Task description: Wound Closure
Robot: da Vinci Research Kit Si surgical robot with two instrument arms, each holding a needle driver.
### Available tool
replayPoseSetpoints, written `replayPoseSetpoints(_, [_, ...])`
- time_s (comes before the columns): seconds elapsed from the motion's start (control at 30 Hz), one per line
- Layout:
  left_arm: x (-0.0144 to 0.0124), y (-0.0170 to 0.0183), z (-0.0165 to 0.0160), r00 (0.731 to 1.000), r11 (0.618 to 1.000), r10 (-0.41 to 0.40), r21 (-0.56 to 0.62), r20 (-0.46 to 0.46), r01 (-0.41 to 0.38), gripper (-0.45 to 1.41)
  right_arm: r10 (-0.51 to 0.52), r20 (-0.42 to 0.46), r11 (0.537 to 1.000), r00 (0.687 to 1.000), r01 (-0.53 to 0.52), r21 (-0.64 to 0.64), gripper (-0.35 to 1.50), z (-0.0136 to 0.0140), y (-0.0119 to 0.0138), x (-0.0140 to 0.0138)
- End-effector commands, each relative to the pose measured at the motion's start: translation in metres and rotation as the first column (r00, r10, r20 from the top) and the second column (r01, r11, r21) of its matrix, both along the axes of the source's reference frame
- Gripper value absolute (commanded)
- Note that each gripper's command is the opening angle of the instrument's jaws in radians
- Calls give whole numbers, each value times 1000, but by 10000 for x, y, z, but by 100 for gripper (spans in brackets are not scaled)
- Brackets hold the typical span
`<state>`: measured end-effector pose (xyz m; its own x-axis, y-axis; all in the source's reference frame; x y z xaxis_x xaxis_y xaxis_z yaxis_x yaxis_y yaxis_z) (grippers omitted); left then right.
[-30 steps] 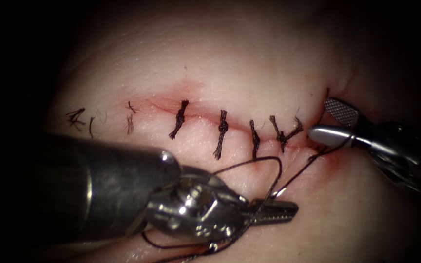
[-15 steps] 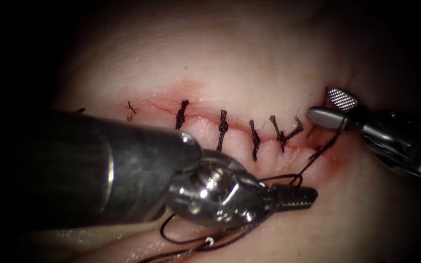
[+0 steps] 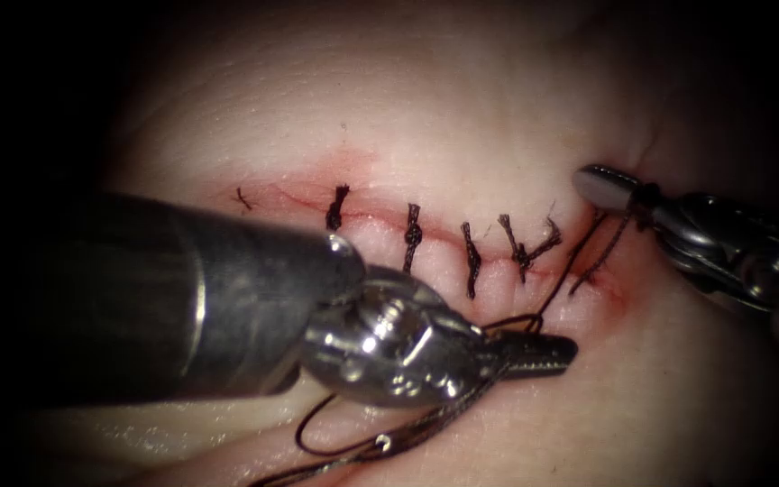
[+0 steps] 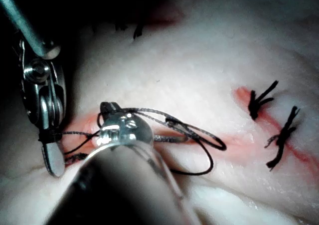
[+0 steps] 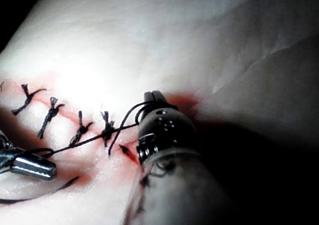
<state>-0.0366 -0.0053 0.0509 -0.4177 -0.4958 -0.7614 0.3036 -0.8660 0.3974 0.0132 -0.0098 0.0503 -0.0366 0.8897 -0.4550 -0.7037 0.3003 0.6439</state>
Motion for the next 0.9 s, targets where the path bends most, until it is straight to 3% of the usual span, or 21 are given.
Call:
replayPoseSetpoints(0.03, [-1,5,6,1000,999,-27,17,3,27,-45,17,-7,1000,1000,-17,-10,-35,-2,-1,6])
replayPoseSetpoints(0.17, [15,29,6,993,991,-117,64,-17,118,-45,23,-16,995,1000,-25,-98,-35,-18,-12,7])
replayPoseSetpoints(0.33, [39,86,-2,977,972,-210,102,-39,213,-45,8,-1,968,1000,-8,-253,-35,-39,-35,15])
replayPoseSetpoints(0.53, [53,139,-6,959,950,-279,132,-51,284,-45,27,-14,928,1000,-31,-371,-35,-50,-53,17])
replayPoseSetpoints(0.77, [66,190,-9,934,922,-350,150,-75,357,-45,210,-161,973,964,-222,-60,-35,-37,-80,22])
replayPoseSetpoints(0.9, [77,206,-9,928,917,-363,142,-87,372,-45,300,-232,943,925,-250,220,-35,-27,-86,23])
